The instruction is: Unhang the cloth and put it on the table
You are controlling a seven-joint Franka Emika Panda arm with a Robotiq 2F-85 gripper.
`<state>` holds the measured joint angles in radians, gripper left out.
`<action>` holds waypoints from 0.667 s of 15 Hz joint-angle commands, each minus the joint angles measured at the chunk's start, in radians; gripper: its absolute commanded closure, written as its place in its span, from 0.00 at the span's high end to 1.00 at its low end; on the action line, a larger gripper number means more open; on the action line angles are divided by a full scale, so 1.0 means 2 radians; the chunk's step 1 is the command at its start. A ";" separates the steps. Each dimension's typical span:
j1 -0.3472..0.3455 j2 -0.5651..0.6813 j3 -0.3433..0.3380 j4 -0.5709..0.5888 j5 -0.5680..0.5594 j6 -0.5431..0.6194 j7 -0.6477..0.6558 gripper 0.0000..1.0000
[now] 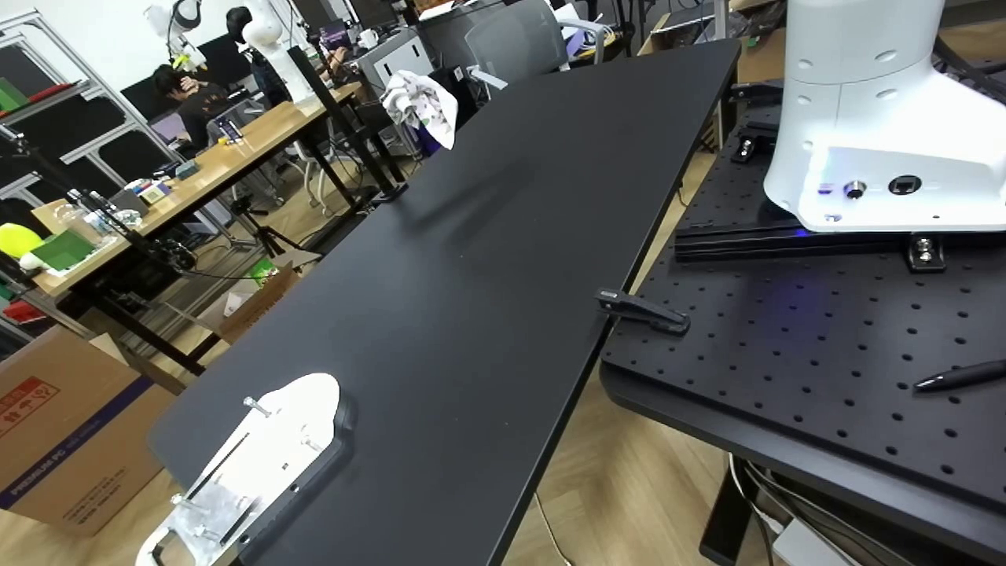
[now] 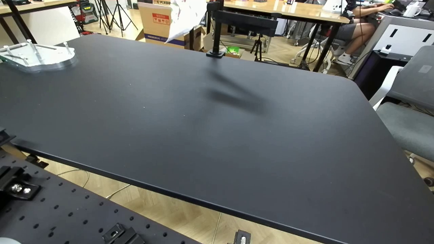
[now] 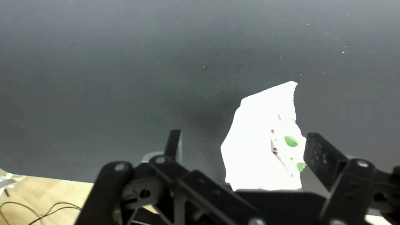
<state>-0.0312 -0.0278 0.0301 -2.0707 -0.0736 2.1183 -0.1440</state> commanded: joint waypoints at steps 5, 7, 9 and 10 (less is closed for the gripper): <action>0.028 0.111 0.008 0.112 -0.004 -0.060 -0.034 1.00; 0.030 0.131 0.006 0.133 -0.012 -0.071 -0.031 1.00; 0.029 0.147 0.005 0.150 -0.019 -0.078 -0.033 0.74; 0.029 0.154 0.004 0.158 -0.022 -0.082 -0.033 0.67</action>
<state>0.0254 0.2253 0.0457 -1.8421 -0.0923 2.0101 -0.2056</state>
